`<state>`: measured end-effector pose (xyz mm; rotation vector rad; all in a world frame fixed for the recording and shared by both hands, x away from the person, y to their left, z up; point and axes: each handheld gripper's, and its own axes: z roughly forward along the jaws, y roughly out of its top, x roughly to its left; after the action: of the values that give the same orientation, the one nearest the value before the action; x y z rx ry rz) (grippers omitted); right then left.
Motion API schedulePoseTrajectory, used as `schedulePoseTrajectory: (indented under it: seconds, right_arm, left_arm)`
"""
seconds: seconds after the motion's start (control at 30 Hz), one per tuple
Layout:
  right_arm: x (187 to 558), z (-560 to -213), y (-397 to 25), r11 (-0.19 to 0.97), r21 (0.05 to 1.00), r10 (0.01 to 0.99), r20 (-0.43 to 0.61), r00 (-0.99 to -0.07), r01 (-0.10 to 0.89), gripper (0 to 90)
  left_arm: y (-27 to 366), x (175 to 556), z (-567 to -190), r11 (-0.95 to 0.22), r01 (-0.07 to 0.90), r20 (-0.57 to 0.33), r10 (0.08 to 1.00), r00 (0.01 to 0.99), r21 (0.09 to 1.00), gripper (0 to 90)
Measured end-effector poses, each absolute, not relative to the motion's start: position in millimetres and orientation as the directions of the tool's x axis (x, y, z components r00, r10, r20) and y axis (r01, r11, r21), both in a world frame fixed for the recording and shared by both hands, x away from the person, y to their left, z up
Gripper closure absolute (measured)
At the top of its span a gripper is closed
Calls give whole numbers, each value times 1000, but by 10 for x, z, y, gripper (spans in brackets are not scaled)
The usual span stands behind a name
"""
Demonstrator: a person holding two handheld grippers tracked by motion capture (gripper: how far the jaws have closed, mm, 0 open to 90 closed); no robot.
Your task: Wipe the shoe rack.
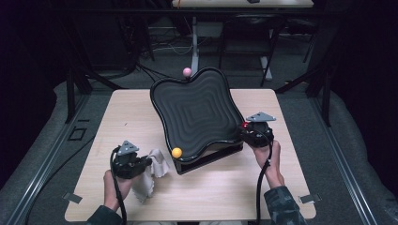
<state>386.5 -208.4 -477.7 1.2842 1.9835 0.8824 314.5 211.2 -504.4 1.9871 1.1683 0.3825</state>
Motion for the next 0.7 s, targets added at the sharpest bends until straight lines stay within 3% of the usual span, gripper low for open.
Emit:
schedulePoseTrajectory:
  seconds: [0.07, 0.17, 0.37, 0.7]
  right_arm:
    - [3876, -4799, -2055, 346, 753, 922, -163, -350, 560, 488]
    - [3838, -4810, -2065, 324, 765, 924, -131, -359, 557, 439]
    - [3834, -4809, -2099, 301, 782, 932, -120, -342, 546, 591]
    - [3930, -4835, -2229, 278, 788, 936, -94, -340, 549, 628]
  left_arm:
    - [2167, 3154, -5029, -243, 610, -141, 847, 512, 754, 817]
    - [2156, 3152, -5000, -247, 597, -132, 845, 518, 763, 817]
    - [2167, 3151, -5002, -240, 599, -144, 842, 520, 764, 817]
    - [2184, 3150, -5006, -224, 597, -155, 842, 516, 770, 816]
